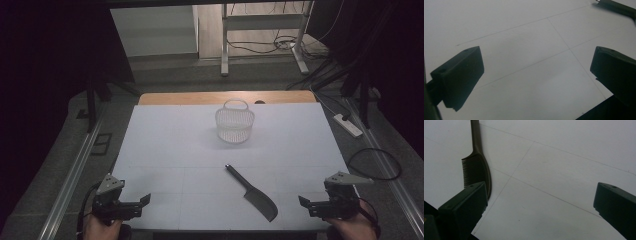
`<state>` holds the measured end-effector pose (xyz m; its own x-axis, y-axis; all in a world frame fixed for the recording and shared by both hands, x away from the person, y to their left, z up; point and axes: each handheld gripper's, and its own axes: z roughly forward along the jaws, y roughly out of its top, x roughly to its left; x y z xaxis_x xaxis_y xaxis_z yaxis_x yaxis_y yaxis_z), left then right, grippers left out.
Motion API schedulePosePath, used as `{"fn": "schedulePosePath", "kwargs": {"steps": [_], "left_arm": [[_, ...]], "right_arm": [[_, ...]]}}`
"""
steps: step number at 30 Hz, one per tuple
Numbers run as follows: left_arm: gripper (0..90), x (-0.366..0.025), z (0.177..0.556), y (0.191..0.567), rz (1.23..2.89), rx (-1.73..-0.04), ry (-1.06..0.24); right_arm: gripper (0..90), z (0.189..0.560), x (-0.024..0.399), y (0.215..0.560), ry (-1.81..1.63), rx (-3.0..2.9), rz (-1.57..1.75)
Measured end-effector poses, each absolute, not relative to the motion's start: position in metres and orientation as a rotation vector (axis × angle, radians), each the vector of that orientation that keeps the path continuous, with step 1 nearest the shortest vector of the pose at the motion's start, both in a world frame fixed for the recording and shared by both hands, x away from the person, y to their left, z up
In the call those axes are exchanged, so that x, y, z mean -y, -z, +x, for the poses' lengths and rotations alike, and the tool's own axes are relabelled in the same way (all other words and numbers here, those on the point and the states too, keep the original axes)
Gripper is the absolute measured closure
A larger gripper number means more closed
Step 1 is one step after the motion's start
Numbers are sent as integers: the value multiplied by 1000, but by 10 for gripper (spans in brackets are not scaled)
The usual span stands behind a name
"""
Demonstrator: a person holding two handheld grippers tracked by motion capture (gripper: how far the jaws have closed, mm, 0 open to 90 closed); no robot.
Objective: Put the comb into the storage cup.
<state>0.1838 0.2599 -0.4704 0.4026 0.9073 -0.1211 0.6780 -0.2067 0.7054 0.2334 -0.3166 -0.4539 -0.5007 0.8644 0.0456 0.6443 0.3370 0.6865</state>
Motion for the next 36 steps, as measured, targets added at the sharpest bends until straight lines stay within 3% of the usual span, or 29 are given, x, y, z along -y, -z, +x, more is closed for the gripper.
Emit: {"fn": "schedulePosePath", "kwargs": {"steps": [36], "left_arm": [[0, -264, 187, 471, 1928, -1352, -382]], "right_arm": [[0, 234, 313, 449, -961, -2301, 1287]]}}
